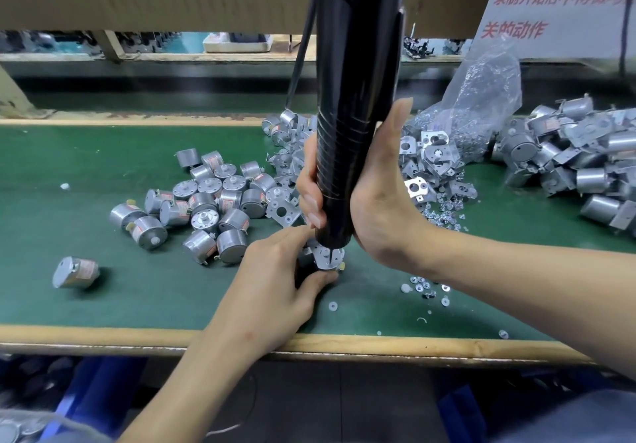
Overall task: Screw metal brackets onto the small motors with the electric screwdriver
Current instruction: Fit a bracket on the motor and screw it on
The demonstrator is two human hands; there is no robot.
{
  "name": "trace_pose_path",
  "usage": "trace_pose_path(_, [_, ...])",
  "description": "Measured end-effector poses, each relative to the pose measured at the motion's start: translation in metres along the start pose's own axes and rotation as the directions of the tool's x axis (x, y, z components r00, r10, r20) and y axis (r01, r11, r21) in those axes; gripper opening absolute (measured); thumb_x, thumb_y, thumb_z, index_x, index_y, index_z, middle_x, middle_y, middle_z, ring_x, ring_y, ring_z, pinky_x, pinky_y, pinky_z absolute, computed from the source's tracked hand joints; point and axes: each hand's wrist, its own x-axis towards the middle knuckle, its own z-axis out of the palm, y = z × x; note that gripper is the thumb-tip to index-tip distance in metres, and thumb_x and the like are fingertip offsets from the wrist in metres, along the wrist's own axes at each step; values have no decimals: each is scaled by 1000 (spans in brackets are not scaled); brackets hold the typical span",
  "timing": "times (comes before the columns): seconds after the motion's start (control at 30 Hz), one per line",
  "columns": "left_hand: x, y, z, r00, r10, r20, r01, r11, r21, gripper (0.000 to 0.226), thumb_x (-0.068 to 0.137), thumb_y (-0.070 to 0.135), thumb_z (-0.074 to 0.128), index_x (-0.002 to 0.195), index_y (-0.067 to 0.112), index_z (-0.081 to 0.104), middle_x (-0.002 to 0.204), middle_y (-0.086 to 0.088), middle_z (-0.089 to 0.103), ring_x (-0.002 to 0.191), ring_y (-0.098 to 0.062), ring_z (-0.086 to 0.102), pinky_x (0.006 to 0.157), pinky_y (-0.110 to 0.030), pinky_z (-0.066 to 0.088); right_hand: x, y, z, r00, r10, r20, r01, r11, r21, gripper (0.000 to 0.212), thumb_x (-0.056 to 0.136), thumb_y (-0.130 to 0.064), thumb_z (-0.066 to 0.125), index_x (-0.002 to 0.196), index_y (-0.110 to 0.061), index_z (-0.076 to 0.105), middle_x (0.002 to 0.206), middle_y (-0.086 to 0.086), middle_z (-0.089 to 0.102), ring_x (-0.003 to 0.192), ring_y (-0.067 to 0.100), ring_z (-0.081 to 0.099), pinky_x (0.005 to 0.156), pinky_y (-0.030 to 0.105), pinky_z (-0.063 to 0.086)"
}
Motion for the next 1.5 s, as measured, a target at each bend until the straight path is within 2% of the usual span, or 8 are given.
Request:
trace_pose_path(0.17, [-1, 1, 1, 1000, -26, -16, 26, 1000, 6, 27, 80, 25, 78, 105, 23, 66, 68, 26, 44, 66, 11, 48, 63, -5, 32, -1, 3, 1, 1000, -4, 4, 4, 1000, -17, 83, 59, -97, 31, 67, -17, 52, 52, 4, 49, 43, 22, 43, 52, 30, 41])
trace_pose_path(0.73, [-2, 3, 3, 997, -74, -32, 74, 997, 3, 27, 79, 28, 79, 101, 23, 64, 64, 24, 44, 61, 7, 48, 59, -7, 31, -8, 1, 5, 995, -49, -87, 46, 998, -41, 82, 63, -95, 29, 70, -17, 50, 55, 1, 49, 46, 21, 45, 52, 36, 42])
trace_pose_path(0.93, [-1, 2, 4, 996, -68, -58, 67, 998, -7, 30, 78, 28, 81, 92, 31, 56, 63, 29, 46, 63, 11, 48, 60, -4, 32, -14, 5, 0, 978, -173, -112, 147, 967, -210, 76, 79, -81, 40, 83, -5, 50, 63, 7, 56, 52, 20, 56, 52, 34, 48])
trace_pose_path(1.07, [0, 2, 5, 994, -78, -72, 79, 997, 20, 38, 77, 32, 82, 110, 24, 66, 67, 29, 46, 66, 11, 49, 66, -2, 33, -27, 5, -24, 970, -177, -168, 53, 826, -561, 56, 90, -64, 51, 106, -11, 53, 83, 10, 69, 77, 29, 67, 74, 51, 54])
trace_pose_path(1.17, [-2, 2, 5, 997, -44, -69, 47, 998, 44, 45, 78, 32, 82, 118, 21, 65, 92, 20, 64, 77, 1, 52, 75, -3, 34, -43, 3, -47, 966, -161, -200, -46, 658, -752, 36, 97, -51, 58, 115, -20, 56, 90, 1, 69, 82, 16, 65, 74, 29, 51])
trace_pose_path(1.27, [-4, 4, 3, 996, 6, -85, 1, 997, 79, 47, 76, 26, 84, 118, 17, 67, 101, 18, 64, 91, -7, 57, 82, -6, 34, -55, -1, -60, 965, -113, -237, -135, 559, -818, 26, 97, -41, 63, 117, -25, 59, 89, -18, 66, 81, 3, 60, 70, 12, 42])
trace_pose_path(1.43, [-5, 12, 2, 983, 64, -172, -59, 998, 35, 49, 68, 12, 88, 113, 13, 68, 75, 32, 41, 87, 2, 48, 76, 3, 30, -75, -6, -67, 976, 130, -174, -213, 415, -885, 37, 91, -57, 58, 101, -25, 73, 74, -27, 66, 66, 3, 64, 66, 20, 45])
trace_pose_path(1.5, [-5, 17, 3, 978, 87, -191, -84, 996, 27, 51, 66, 8, 85, 114, 13, 67, 77, 32, 43, 79, 9, 49, 75, 3, 31, -81, -6, -64, 954, 266, -138, -253, 466, -848, 43, 92, -58, 59, 118, -26, 69, 88, -23, 68, 70, 3, 69, 71, 19, 50])
